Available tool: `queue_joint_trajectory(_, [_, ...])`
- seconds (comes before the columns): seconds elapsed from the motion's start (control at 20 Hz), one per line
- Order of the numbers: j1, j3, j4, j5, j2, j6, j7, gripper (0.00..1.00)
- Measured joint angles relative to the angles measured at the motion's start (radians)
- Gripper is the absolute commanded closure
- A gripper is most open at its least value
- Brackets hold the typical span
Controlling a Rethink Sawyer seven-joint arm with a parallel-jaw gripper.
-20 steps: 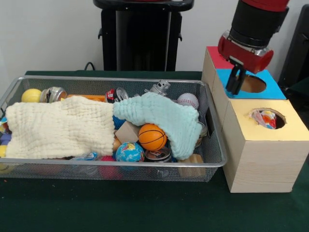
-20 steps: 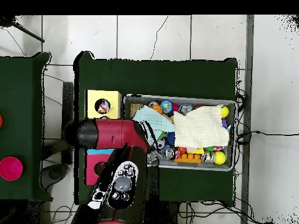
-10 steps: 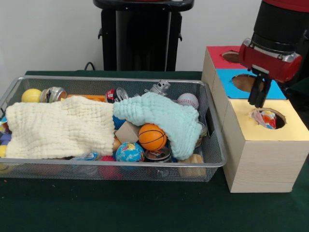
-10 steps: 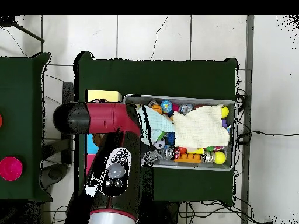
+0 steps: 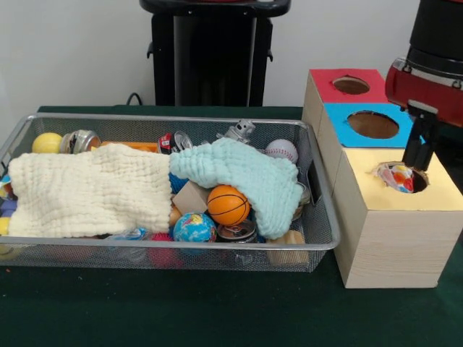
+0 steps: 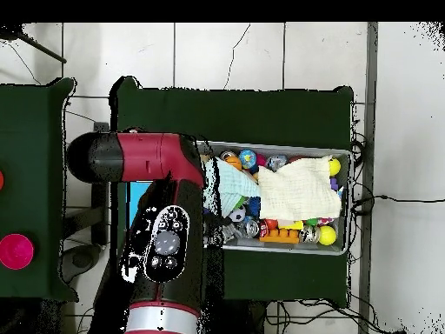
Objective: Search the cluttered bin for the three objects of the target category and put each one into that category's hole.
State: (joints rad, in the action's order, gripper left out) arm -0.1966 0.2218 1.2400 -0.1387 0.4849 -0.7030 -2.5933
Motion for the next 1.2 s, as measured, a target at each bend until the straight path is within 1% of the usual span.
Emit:
queue_joint_trajectory(0.25, [-0.003, -0.002, -0.035, -0.023, -0.039, 0.0, 0.0, 1.0])
queue_joint_trajectory(0.5, [-0.014, -0.002, -0.04, -0.027, -0.087, 0.012, 0.0, 1.0])
queue_joint_trajectory(1.2, [-0.028, 0.007, -0.039, -0.03, -0.088, 0.045, 0.0, 1.0])
